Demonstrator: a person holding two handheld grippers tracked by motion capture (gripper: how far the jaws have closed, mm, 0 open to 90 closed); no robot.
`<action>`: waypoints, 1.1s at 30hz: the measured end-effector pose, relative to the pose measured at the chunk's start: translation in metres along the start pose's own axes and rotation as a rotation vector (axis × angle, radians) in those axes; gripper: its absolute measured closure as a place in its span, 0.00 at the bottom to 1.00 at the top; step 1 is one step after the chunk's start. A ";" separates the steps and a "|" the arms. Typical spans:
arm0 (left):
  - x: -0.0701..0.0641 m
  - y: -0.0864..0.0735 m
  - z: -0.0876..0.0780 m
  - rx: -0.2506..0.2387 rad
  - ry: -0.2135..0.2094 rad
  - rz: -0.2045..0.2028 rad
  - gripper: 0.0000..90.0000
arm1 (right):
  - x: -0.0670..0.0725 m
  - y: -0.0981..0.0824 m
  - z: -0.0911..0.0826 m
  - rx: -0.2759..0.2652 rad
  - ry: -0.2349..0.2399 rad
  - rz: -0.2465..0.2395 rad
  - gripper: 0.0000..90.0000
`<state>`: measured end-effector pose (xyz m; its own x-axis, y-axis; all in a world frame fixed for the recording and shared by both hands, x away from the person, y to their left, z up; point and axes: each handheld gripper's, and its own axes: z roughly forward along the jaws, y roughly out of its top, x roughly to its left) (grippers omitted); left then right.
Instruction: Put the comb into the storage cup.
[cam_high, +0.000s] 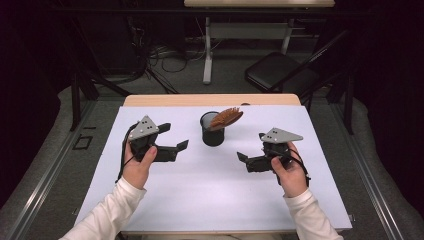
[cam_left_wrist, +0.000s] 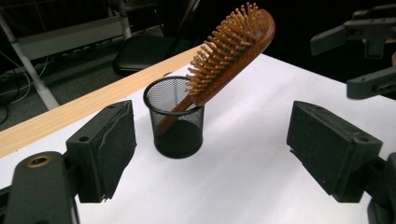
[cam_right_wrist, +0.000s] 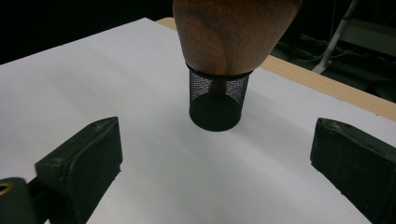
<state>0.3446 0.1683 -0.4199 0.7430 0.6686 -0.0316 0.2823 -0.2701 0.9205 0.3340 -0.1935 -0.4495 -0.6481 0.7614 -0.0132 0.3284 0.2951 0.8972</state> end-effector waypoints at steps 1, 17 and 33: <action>0.001 -0.001 -0.002 0.001 0.003 0.001 0.17 | 0.000 0.001 -0.001 -0.003 -0.004 -0.002 0.02; 0.012 -0.013 -0.031 0.001 0.034 -0.019 0.17 | -0.003 0.000 -0.036 -0.002 -0.029 -0.012 0.02; 0.013 -0.041 -0.044 0.010 0.046 -0.049 0.17 | -0.010 -0.029 -0.058 0.020 -0.064 0.020 0.02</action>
<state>0.3160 0.2187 -0.4410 0.6992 0.7126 -0.0583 0.3239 -0.2431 0.9143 0.2907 -0.2429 -0.4500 -0.5966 0.8021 -0.0244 0.3547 0.2909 0.8886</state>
